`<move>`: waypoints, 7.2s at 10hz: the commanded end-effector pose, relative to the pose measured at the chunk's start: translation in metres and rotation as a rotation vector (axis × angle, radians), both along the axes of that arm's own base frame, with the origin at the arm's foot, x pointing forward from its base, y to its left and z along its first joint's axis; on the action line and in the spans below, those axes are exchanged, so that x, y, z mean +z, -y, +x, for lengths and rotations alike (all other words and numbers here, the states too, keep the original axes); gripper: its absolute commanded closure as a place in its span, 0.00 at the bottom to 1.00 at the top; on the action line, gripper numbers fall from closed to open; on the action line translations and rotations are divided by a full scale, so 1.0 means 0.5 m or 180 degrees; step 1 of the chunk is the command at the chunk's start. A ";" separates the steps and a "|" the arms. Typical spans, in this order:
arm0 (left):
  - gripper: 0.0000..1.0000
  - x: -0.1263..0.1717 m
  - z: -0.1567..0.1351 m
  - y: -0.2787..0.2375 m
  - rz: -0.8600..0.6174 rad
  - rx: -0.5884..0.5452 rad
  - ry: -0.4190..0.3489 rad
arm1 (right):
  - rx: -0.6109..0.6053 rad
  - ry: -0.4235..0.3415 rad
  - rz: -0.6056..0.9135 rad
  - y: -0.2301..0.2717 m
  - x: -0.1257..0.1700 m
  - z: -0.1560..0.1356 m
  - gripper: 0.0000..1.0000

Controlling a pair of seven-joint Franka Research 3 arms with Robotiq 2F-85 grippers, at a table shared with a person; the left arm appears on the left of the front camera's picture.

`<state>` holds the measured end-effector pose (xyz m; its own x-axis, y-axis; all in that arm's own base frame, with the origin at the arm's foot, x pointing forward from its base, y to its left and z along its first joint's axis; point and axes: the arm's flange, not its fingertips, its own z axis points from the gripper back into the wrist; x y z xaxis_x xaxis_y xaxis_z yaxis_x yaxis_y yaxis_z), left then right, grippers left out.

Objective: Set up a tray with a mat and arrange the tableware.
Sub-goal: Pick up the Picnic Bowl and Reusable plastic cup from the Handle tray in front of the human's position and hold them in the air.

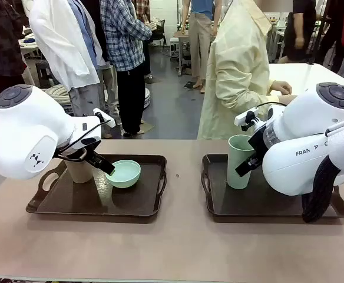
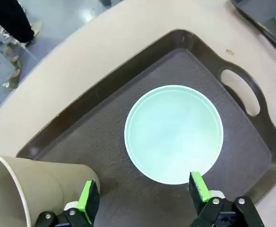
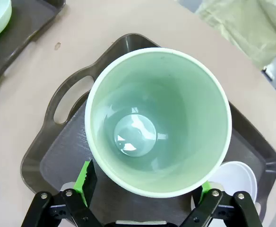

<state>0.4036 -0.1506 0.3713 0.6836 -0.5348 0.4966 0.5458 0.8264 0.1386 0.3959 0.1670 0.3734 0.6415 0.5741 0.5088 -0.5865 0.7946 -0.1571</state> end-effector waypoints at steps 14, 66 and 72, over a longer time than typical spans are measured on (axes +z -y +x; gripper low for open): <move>0.00 0.002 -0.031 -0.003 0.0149 -0.0063 -0.0093 | -0.0096 -0.0204 0.0003 0.002 0.018 -0.016 0.00; 0.00 0.234 -0.203 -0.483 -0.2915 0.0742 -0.1638 | -0.1189 -0.1443 0.2638 0.651 0.153 -0.256 0.00; 0.00 0.234 -0.203 -0.483 -0.2915 0.0742 -0.1638 | -0.1189 -0.1443 0.2638 0.651 0.153 -0.256 0.00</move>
